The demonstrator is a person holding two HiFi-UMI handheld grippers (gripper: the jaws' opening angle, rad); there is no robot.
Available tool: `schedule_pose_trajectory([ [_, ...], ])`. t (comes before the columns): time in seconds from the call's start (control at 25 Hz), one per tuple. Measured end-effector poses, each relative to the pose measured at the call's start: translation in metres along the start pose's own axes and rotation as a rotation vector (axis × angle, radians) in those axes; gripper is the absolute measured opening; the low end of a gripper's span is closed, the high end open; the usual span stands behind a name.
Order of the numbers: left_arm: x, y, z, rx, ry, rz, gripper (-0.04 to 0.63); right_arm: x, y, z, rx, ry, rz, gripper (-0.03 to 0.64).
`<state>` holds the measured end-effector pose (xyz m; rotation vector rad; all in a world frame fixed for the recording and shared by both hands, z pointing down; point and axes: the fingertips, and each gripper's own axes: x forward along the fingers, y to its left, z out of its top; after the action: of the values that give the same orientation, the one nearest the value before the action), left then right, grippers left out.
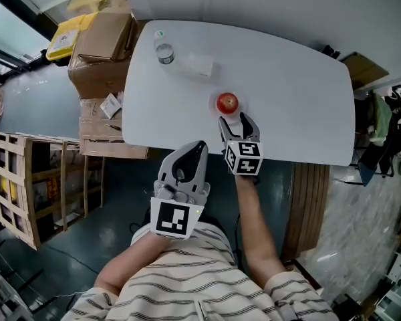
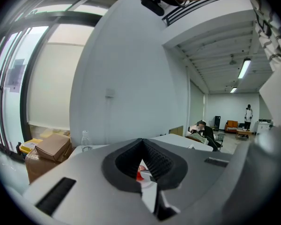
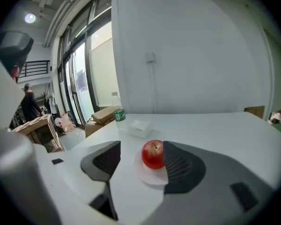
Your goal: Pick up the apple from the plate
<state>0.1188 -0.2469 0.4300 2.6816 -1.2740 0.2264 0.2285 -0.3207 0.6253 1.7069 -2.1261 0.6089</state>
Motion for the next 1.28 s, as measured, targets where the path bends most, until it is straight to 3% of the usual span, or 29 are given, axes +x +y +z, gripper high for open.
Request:
schedule_pose_trajectory([
  [0.68, 0.008, -0.008, -0.014, 0.034, 0.048, -0.049, 0.005, 0.054, -0.022, -0.038, 0.003, 0.083, -0.002, 0.359],
  [1.2, 0.004, 0.008, -0.023, 0.021, 0.082, -0.01, 0.005, 0.08, -0.036, -0.048, -0.007, 0.12, -0.057, 0.357],
  [1.28, 0.003, 0.011, -0.023, 0.017, 0.082, 0.001, 0.005, 0.079, -0.039, -0.047, -0.007, 0.121, -0.074, 0.33],
])
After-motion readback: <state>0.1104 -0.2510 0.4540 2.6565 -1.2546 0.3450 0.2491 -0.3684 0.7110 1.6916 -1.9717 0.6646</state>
